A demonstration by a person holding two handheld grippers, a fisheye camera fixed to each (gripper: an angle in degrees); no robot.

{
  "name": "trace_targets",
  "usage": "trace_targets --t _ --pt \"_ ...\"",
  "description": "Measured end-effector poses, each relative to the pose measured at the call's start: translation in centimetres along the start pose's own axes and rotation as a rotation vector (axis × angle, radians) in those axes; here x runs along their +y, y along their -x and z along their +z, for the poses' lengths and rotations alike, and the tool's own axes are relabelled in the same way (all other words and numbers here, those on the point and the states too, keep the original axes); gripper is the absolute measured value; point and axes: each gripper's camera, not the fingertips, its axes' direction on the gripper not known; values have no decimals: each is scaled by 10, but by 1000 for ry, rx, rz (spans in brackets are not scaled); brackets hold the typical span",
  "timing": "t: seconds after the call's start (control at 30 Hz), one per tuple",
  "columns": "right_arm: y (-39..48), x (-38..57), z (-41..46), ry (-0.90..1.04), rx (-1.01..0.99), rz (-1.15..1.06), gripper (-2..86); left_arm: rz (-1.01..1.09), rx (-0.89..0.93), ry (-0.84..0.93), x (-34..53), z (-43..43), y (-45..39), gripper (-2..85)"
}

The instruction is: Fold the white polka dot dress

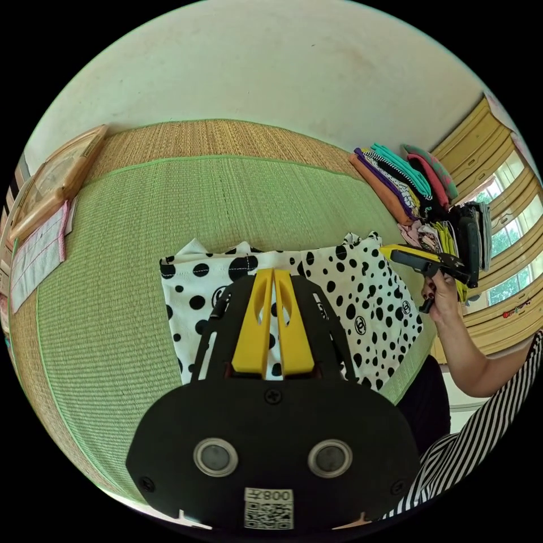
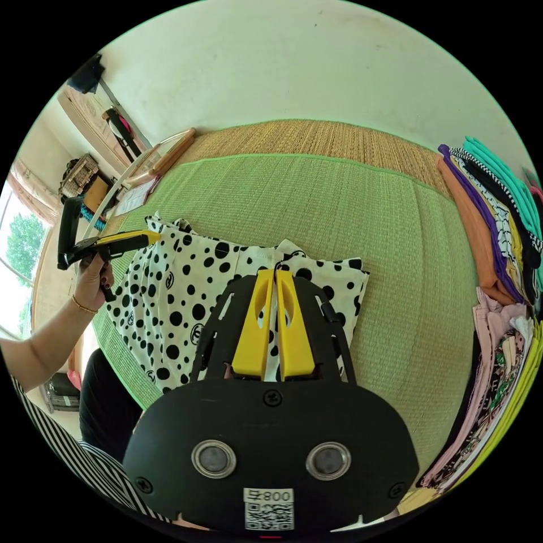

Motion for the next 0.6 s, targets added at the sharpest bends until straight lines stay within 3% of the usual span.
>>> trace_targets --t 0.4,0.6 --pt "-29 -24 16 82 -33 61 11 -39 -16 74 -2 4 24 5" --pt "-44 -22 -20 7 -97 75 12 -67 49 48 18 -19 47 14"
